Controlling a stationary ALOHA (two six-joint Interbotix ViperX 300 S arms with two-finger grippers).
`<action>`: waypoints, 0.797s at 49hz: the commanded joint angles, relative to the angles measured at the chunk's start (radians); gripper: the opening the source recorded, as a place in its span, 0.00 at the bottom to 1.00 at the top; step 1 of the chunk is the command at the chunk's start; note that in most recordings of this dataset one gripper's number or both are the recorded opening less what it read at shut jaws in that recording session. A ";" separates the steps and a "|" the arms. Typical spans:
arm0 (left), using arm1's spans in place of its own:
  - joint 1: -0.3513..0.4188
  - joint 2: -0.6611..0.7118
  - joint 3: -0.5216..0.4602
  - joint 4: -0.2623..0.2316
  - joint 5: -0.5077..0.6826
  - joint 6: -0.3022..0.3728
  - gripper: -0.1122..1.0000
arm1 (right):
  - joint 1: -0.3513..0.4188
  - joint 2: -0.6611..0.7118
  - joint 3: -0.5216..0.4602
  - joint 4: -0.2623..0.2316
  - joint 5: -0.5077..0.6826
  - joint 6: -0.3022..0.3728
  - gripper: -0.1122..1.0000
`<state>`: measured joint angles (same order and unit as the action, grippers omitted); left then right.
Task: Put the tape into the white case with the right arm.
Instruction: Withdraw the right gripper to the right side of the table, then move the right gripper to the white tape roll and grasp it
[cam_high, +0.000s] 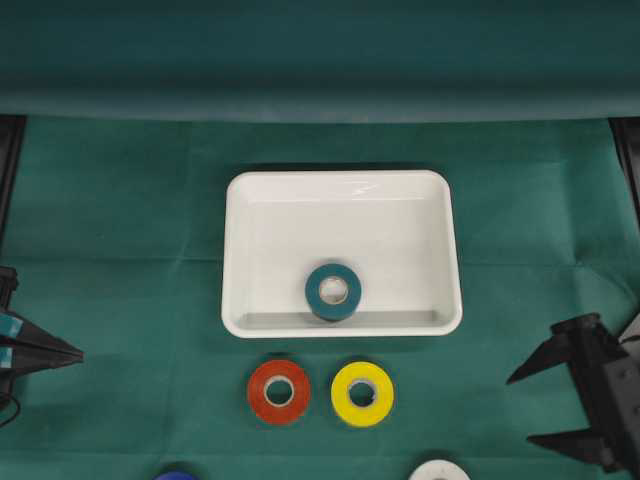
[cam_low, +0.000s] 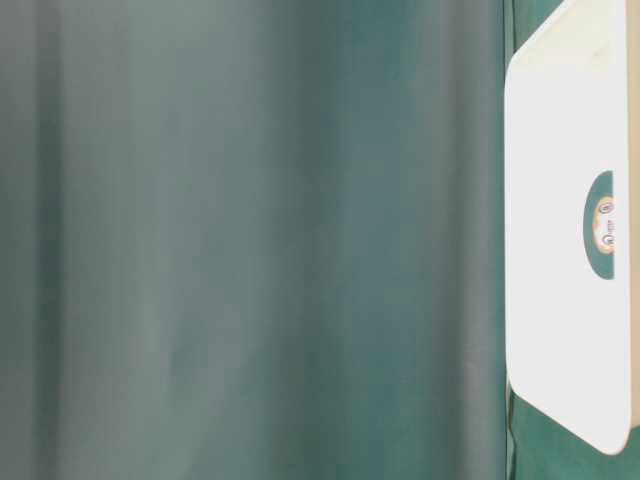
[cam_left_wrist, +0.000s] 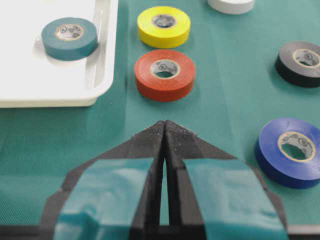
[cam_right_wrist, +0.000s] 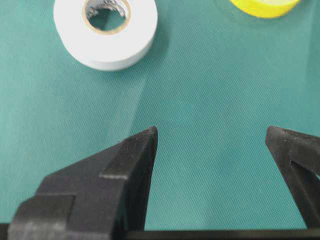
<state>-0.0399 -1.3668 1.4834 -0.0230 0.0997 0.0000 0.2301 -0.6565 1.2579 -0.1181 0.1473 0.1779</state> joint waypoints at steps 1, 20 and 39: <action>0.003 0.008 -0.011 0.002 -0.006 0.000 0.10 | 0.014 0.067 -0.054 -0.002 -0.028 -0.002 0.76; 0.003 0.008 -0.011 0.002 -0.006 0.000 0.10 | 0.060 0.357 -0.256 -0.002 -0.069 -0.003 0.76; 0.003 0.008 -0.011 0.002 -0.006 0.000 0.10 | 0.084 0.506 -0.368 -0.002 -0.064 -0.005 0.76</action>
<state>-0.0399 -1.3668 1.4834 -0.0230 0.0997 0.0000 0.3114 -0.1488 0.9173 -0.1166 0.0874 0.1749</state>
